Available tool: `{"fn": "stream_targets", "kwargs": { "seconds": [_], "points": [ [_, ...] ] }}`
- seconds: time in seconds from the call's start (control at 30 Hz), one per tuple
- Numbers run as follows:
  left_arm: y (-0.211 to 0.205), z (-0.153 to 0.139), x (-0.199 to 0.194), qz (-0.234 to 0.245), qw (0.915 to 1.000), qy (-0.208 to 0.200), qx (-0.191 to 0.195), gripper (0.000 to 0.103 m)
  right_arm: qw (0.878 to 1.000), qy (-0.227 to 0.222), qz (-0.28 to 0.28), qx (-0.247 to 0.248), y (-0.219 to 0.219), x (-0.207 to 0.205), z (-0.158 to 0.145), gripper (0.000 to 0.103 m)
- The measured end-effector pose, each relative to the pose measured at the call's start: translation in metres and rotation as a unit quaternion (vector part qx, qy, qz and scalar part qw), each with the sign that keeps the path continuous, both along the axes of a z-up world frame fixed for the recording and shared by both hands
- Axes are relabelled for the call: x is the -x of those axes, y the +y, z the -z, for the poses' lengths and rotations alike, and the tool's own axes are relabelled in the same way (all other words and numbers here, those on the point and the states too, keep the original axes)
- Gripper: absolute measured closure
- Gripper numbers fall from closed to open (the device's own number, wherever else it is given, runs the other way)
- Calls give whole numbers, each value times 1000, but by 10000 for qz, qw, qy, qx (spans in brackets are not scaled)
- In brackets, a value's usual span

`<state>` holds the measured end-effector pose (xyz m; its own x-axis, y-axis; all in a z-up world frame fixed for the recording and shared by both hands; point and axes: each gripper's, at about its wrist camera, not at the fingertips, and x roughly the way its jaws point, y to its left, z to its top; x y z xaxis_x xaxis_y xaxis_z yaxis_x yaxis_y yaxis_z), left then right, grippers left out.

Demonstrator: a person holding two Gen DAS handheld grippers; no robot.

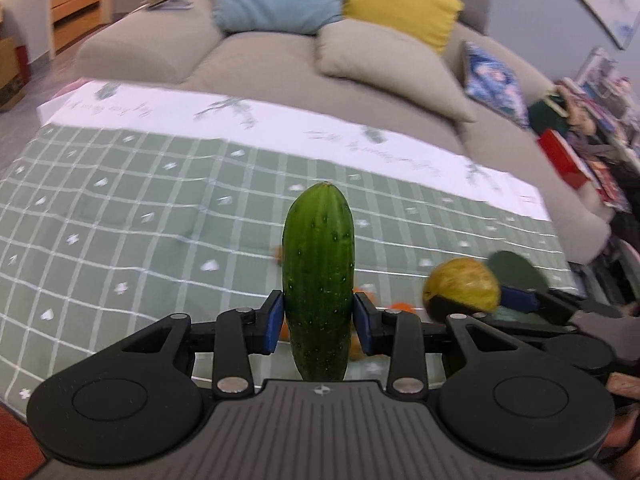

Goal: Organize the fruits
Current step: 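Carry the pomelo and cucumber into the green colander with both tools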

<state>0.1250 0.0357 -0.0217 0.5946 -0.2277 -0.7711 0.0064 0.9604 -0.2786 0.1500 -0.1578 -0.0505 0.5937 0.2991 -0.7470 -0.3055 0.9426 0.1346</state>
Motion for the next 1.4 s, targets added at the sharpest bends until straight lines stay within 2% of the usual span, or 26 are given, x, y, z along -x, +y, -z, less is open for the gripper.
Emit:
{"fn": "stream_targets", "kwargs": {
  "seconds": [0.2,0.3,0.43,0.63,0.77,0.97,1.07,1.27,1.4],
  "points": [
    [-41,-16,-7,533,9983,-82,231,62,9993,-135,351,63,-43,19,-11,36],
    [-64,-19,-14,828,9959,-61,347,62,9977,-125,596,284,-66,23,-9,36],
    [-97,-19,-28,1241,9911,14,474,62,9948,169,797,606,-97,21,1,35],
    [-148,-10,-46,1683,9843,161,505,62,9931,398,702,846,-126,15,22,35],
    [-164,5,-54,1700,9833,359,537,62,9918,499,648,982,-135,10,34,35],
    [-165,34,-61,1614,9805,887,680,62,9907,818,556,936,-137,13,52,36],
    [-161,35,-57,1689,9786,963,673,62,9899,1044,502,820,-134,20,55,36],
    [-162,38,-53,1783,9737,1355,427,62,9848,1568,396,629,-126,33,57,36],
    [-162,51,-56,1684,9715,1633,330,62,9825,1758,246,557,-118,40,61,36]
  ]
}}
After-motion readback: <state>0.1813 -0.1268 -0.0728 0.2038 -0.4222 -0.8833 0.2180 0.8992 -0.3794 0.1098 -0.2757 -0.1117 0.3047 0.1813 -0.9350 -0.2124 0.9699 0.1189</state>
